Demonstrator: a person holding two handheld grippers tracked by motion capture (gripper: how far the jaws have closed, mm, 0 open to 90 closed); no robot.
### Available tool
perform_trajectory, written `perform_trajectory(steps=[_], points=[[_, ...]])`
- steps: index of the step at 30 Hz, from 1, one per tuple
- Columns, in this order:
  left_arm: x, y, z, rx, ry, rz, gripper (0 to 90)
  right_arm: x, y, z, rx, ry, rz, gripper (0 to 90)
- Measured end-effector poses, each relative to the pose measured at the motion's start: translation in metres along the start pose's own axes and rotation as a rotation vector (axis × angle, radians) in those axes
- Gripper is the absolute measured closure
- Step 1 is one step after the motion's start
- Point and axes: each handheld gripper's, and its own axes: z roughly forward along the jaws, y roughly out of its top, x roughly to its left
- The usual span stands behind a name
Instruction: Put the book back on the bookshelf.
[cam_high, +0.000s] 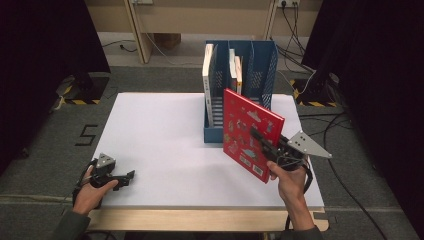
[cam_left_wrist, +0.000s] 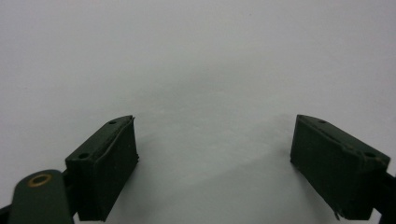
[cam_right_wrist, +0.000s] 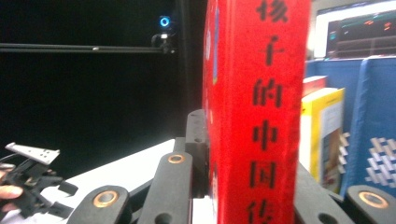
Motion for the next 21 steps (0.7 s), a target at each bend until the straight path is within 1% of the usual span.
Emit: perform_trajectory(steps=[2, 4, 10, 17, 21], points=[[0.000, 0.000, 0.000, 0.000, -0.001, 0.000, 13.6, -0.002, 0.004, -0.004, -0.005, -0.017, -0.001, 79.4], [0.000, 0.000, 0.000, 0.000, 0.000, 0.000, 13.5, -0.005, 0.007, -0.007, -0.015, -0.034, -0.013, 79.4], [0.000, 0.000, 0.000, 0.000, 0.000, 0.000, 13.5, -0.015, 0.015, -0.018, -0.033, -0.085, -0.008, 79.4], [0.000, 0.000, 0.000, -0.001, 0.001, 0.000, 13.5, -0.025, 0.020, -0.026, -0.051, -0.136, -0.003, 79.4], [0.000, 0.000, 0.000, 0.000, 0.001, 0.000, 13.5, -0.031, 0.022, -0.029, -0.055, -0.164, 0.014, 79.4]])
